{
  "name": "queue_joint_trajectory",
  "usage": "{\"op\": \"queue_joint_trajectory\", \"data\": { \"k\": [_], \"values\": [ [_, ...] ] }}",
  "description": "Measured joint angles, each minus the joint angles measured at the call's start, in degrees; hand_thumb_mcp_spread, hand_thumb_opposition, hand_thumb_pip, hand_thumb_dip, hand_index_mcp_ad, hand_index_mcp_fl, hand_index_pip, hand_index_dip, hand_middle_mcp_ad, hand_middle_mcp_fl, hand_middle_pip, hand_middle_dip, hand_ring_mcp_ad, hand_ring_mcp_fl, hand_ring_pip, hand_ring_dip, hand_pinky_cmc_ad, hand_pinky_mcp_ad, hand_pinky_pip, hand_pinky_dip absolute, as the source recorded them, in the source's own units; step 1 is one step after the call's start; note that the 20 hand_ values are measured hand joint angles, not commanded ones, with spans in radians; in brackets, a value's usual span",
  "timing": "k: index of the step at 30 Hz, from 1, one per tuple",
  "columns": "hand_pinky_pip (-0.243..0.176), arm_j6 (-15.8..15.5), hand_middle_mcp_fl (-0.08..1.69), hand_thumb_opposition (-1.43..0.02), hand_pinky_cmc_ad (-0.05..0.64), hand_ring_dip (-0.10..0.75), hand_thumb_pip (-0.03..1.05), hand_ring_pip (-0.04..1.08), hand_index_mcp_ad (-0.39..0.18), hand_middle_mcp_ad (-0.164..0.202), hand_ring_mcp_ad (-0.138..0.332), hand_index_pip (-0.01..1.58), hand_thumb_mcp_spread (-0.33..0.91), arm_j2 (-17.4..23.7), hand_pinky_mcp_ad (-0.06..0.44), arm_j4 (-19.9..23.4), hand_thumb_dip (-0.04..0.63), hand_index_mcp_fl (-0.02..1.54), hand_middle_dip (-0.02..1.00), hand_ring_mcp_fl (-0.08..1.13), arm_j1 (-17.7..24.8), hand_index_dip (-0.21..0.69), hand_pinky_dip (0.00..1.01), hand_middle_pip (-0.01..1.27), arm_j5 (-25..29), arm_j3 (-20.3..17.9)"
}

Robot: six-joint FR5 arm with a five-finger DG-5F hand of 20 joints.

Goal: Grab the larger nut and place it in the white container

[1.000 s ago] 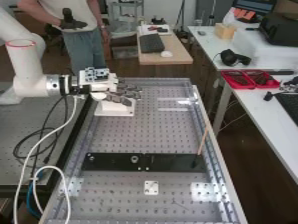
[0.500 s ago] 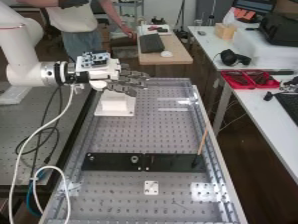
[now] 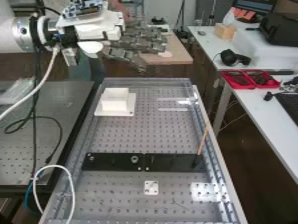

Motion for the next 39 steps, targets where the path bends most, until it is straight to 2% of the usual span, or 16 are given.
{"op": "queue_joint_trajectory", "data": {
  "k": [2,6,11,17,28,39],
  "values": [
    [-0.106,-0.8,0.05,-0.82,0.33,0.073,0.74,0.17,-0.124,0.072,0.145,0.56,0.18,-0.5,0.29,-2.5,0.22,0.02,0.22,0.0,-1.5,-0.164,0.83,0.14,-1.7,2.0],
    [-0.106,-1.5,0.06,-0.82,0.333,0.082,0.73,0.17,-0.124,0.068,0.145,0.51,0.18,-1.4,0.291,-4.2,0.22,0.02,0.24,0.0,-2.8,-0.152,0.82,0.14,-3.3,3.6],
    [-0.106,-0.3,0.08,-0.82,0.333,0.087,0.73,0.14,-0.126,0.072,0.145,0.47,0.18,-2.8,0.291,-6.3,0.22,0.02,0.24,0.0,-4.1,-0.131,0.82,0.14,-5.6,5.4],
    [-0.106,-0.9,0.08,-0.82,0.333,0.096,0.73,0.16,-0.126,0.068,0.145,0.43,0.18,-3.7,0.291,-8.1,0.22,0.02,0.24,0.0,-5.1,-0.119,0.82,0.13,-7.8,6.8],
    [-0.105,-3.0,0.13,-0.81,0.333,0.112,0.73,0.14,-0.126,0.068,0.145,0.37,0.19,-1.8,0.291,-7.5,0.22,0.04,0.25,0.0,-5.8,-0.105,0.77,0.13,-6.4,6.7],
    [-0.105,-4.4,0.13,-0.8,0.333,0.119,0.73,0.11,-0.122,0.072,0.145,0.3,0.18,-0.8,0.291,-9.9,0.22,0.05,0.25,0.0,-5.3,-0.105,0.73,0.13,-4.5,6.5]
  ]
}}
